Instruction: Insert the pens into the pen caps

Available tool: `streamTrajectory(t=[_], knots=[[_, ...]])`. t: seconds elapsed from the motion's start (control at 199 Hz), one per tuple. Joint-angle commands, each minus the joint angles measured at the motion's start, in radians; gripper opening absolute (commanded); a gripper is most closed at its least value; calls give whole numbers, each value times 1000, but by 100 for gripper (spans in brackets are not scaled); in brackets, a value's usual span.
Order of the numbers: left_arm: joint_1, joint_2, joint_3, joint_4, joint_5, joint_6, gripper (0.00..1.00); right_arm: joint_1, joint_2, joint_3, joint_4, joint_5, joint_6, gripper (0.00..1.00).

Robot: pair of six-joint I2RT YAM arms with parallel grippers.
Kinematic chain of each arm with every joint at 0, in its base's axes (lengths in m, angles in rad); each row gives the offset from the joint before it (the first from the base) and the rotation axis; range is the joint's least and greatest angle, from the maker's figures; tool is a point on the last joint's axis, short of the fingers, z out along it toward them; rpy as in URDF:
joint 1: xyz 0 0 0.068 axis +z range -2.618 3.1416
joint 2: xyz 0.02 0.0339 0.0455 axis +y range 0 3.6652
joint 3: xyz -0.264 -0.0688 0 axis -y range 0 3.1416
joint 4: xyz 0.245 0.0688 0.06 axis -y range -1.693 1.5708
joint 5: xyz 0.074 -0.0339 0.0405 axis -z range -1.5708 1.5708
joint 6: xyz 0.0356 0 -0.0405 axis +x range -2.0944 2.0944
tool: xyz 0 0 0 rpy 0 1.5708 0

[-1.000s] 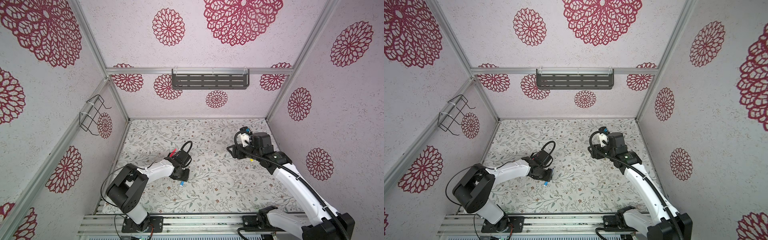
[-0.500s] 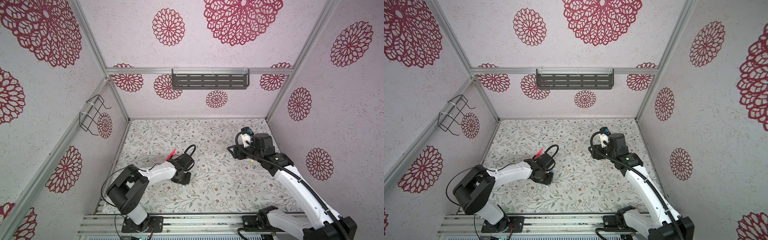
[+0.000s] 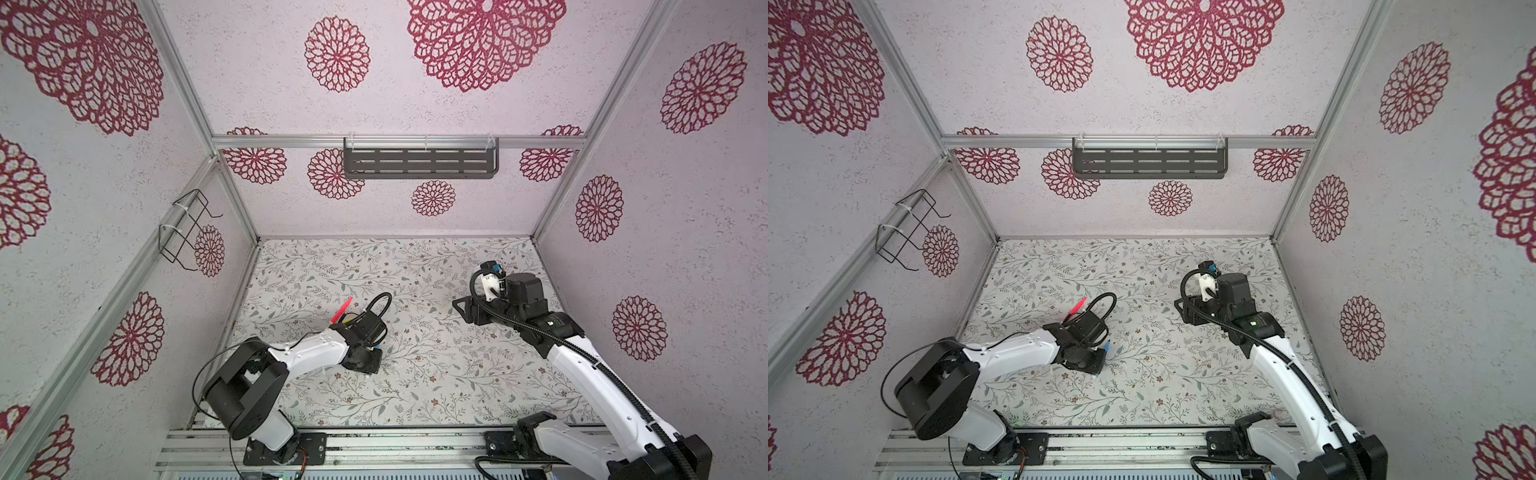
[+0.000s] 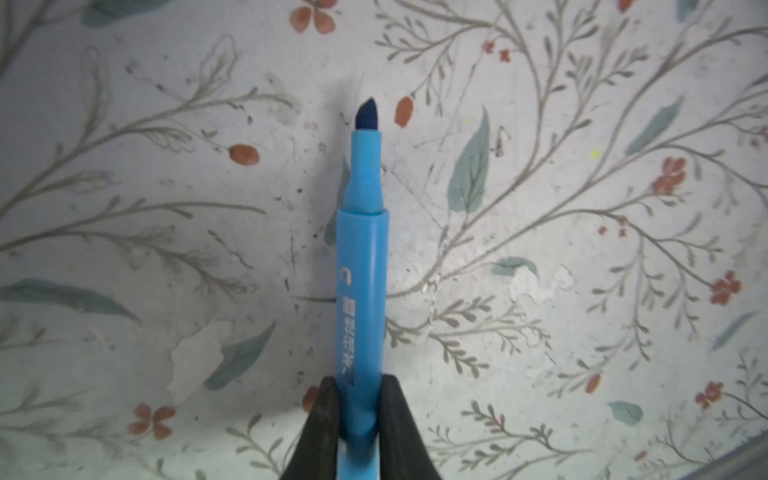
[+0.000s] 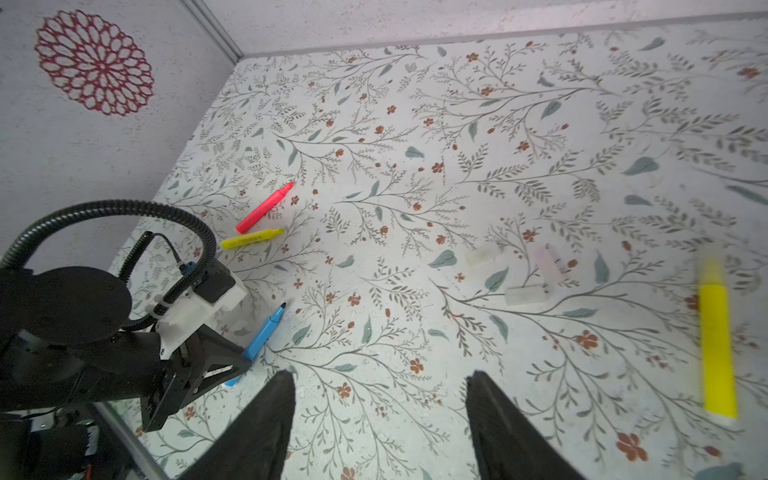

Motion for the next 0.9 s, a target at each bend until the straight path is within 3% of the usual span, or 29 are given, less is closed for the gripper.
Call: streamTrajectory(t=[0.0,0.226,0.432,0.898], knots=[[-6,-118,-20,133,62,4,9,8,-37,-40,94,-153,45,70],[-6,-288,-95,361,155,14,10,52,-61,-122,209,-287,102,72],[-3,-334,-106,476,224,16,11,158,-29,-137,305,-304,131,73],[-5,-428,-174,607,230,-8,11,281,150,-80,508,-328,220,73]])
